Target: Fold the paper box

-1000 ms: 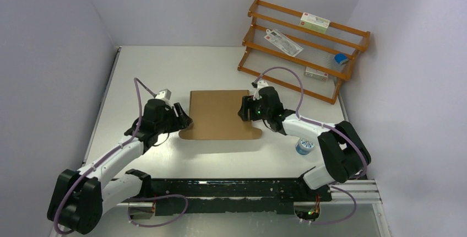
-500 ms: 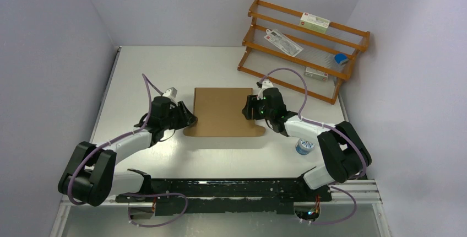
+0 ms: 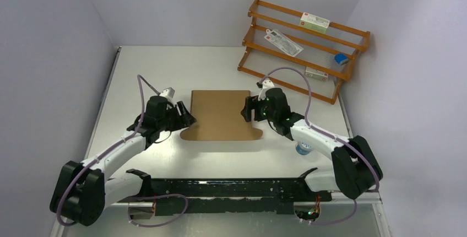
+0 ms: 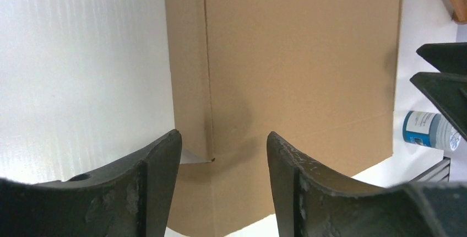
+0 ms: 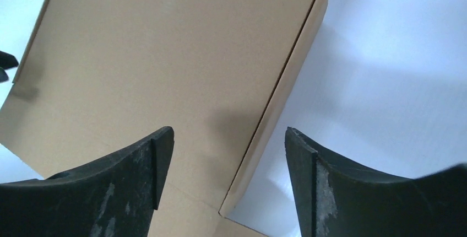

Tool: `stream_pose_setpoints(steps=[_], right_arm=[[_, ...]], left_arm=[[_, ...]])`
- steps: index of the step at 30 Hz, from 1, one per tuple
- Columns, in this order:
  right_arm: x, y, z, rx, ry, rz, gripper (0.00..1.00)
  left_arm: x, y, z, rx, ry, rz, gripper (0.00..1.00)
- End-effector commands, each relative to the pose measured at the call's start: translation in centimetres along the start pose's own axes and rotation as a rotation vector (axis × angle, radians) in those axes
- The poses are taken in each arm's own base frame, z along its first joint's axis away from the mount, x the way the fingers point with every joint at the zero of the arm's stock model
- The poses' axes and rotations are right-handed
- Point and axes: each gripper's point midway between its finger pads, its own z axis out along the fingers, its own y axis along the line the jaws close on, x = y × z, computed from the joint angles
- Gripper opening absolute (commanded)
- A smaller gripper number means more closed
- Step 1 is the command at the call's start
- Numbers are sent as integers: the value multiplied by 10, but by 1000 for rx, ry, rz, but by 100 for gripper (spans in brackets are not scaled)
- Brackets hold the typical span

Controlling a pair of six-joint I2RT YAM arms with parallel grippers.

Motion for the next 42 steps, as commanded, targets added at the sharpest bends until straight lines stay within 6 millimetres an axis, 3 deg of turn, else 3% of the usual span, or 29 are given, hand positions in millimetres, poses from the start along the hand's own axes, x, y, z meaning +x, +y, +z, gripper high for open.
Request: stream_pose_setpoints(steps=[1,4,8,13,16,20,26,30,33,42], right_arm=[[-13,2,-16,39,-35,-112,80],[-17,19,-24,27,-53,-214,81],[-11,60,-29,-56,-65,-360,82],[6,106,-37,-126,-64,-561,82],[20,128,-39,-127,-54,-682,82],[39,148,-37,-76,-39,-833,82],[68,150,-20,66,8,-1027,82],[75,152,-10,170,-13,-1150,81],[76,143,-6,310,-37,-1254,79],[75,150,-5,335,-73,-1293,56]], left_arm=[[-30,-10,-21,-32,-77,63,66],[-51,-15,-40,-60,-148,115,69],[-81,-29,-79,-78,-235,220,71],[-113,-30,-122,-152,-378,336,86],[-115,-26,-128,-174,-396,368,93],[-112,-18,-123,-205,-372,386,95],[-106,-10,-119,-226,-339,388,93],[-103,-7,-119,-229,-338,386,93],[-104,-8,-120,-225,-344,387,93],[-101,-10,-117,-209,-334,387,93]])
